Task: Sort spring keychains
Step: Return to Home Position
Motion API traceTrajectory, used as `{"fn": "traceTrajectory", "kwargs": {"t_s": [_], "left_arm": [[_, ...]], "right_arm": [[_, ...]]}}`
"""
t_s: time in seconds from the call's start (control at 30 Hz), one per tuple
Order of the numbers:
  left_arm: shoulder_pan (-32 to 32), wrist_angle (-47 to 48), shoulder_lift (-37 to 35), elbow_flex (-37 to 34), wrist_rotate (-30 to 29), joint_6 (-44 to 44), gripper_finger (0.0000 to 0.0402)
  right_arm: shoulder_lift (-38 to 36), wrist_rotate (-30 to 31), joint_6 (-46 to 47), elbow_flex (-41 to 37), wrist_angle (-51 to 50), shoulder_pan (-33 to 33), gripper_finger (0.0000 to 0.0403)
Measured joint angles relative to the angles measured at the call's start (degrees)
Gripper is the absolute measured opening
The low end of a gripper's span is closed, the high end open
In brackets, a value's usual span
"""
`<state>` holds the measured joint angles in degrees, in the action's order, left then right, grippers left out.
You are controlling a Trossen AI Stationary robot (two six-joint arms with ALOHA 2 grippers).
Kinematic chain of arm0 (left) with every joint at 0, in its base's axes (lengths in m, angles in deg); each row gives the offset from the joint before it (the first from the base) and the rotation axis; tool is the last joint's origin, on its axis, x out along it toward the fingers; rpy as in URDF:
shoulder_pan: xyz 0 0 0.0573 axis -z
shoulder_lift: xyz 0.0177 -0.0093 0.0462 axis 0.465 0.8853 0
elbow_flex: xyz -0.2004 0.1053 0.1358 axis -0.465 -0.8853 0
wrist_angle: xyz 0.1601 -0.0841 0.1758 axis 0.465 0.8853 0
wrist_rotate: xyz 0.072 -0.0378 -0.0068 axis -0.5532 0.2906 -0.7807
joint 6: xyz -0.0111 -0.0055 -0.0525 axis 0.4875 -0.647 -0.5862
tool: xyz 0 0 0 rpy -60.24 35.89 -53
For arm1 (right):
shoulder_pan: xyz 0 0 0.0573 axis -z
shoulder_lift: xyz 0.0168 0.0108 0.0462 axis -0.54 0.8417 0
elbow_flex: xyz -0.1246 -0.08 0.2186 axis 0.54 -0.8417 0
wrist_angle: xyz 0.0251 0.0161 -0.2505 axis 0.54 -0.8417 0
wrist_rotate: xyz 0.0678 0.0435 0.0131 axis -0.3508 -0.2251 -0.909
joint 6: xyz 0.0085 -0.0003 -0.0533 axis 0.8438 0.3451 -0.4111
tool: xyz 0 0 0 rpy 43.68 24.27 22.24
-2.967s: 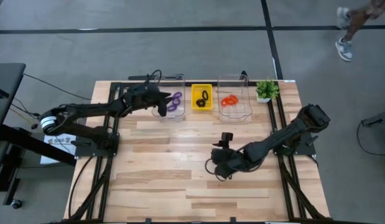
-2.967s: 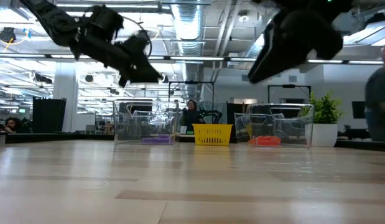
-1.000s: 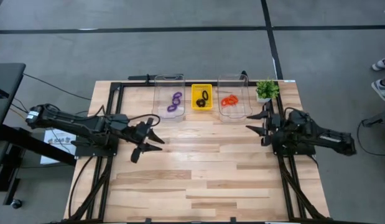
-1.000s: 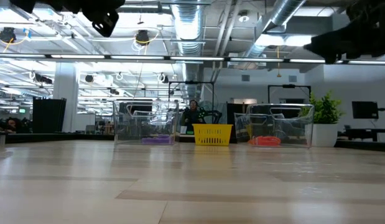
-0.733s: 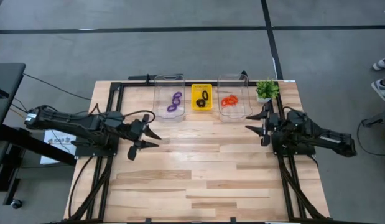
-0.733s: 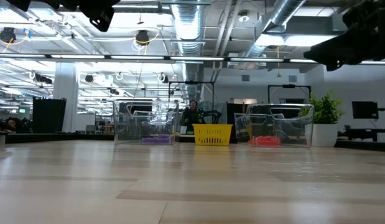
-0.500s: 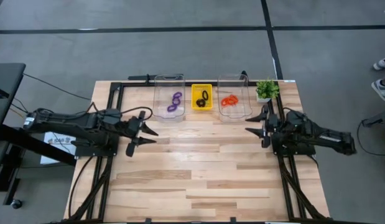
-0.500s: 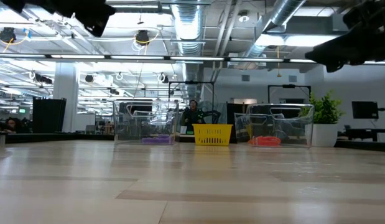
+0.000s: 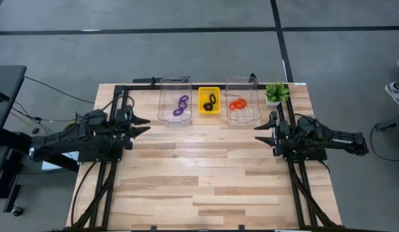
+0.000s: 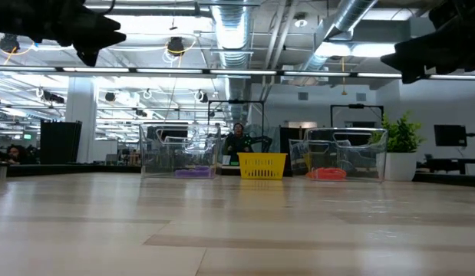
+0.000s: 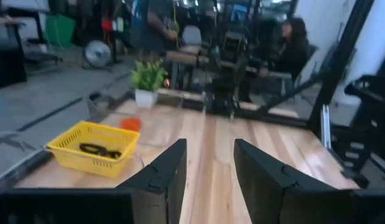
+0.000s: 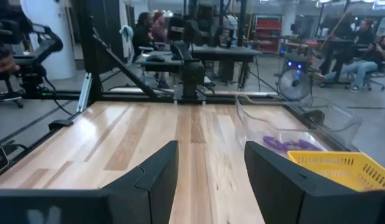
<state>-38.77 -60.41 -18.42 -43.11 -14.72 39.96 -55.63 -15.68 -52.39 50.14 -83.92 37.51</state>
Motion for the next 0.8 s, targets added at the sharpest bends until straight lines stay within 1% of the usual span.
{"fn": "traceTrajectory", "kwargs": {"t_s": [0.17,0.33,0.47,0.63,0.8], "left_arm": [[-1.5,0.0,-5.5,-1.7,0.1,-0.6,0.0131],[-1.5,-0.6,-7.2,-3.3,0.1,1.3,0.0131],[-1.5,-6.8,-7.1,-7.2,-2.6,3.8,0.0131],[-1.5,-16.2,-7.2,-11.8,-3.8,7.0,0.0131],[-1.5,-19.3,-7.1,-14.7,-4.3,10.9,0.0131]], "right_arm": [[0.0,0.1,-0.6,0.0,0.7,-0.1,0.0177],[0.0,0.1,-0.7,0.0,0.7,-0.1,0.0177],[0.0,0.1,-1.3,0.0,0.7,-0.1,0.0175],[0.0,0.2,-1.7,0.0,0.8,-0.1,0.0176],[0.0,0.2,-2.8,0.0,0.9,0.0,0.0178]]}}
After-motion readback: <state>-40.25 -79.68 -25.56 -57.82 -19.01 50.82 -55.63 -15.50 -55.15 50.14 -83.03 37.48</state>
